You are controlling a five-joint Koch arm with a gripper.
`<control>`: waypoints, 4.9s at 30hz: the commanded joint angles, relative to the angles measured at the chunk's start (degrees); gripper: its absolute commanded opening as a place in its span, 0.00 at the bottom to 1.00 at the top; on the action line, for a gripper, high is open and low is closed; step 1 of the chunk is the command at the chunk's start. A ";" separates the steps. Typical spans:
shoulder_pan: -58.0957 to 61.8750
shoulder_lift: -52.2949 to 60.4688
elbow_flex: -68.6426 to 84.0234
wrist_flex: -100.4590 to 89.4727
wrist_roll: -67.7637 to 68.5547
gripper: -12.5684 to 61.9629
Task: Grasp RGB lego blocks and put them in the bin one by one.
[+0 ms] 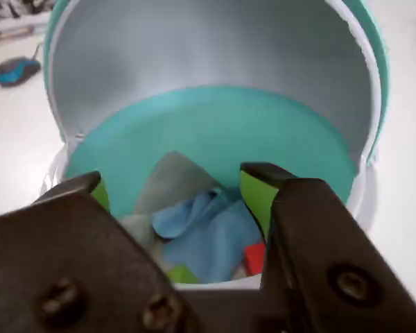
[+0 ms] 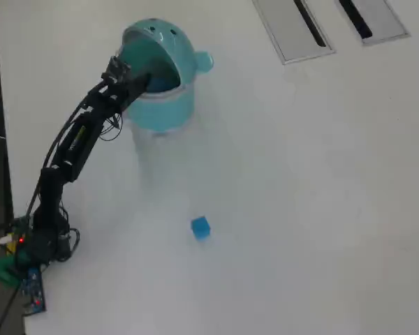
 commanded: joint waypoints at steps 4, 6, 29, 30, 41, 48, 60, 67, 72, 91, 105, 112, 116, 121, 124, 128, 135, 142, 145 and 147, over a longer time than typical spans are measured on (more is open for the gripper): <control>-2.55 9.58 -4.39 6.24 0.26 0.66; -2.81 11.87 -3.43 9.40 0.44 0.66; 0.18 53.79 77.43 -46.93 12.39 0.65; 0.62 54.23 76.90 -44.21 11.87 0.65; 6.94 61.44 76.20 -21.09 2.81 0.63; 10.63 61.52 73.56 -8.88 1.76 0.62; 25.93 55.99 71.98 -7.47 -0.18 0.62; 33.57 48.96 71.02 -7.47 -4.83 0.62; 39.81 43.24 67.59 -7.65 -6.59 0.61; 51.24 19.86 51.42 -11.07 -12.66 0.61; 56.25 13.10 48.43 -11.16 -13.62 0.61; 57.48 8.09 45.00 -11.34 -13.54 0.61; 58.54 6.24 43.95 -11.25 -13.54 0.61; 58.54 5.36 44.47 -11.25 -13.45 0.61; 58.45 5.10 45.53 -10.90 -11.25 0.58; 58.01 4.75 46.32 -10.99 -9.84 0.53; 55.37 5.71 47.02 -14.77 -6.59 0.45; 49.13 10.72 45.26 -20.92 2.81 0.45; 46.05 13.71 45.26 -23.47 7.47 0.45; 44.91 15.56 45.70 -23.47 7.56 0.45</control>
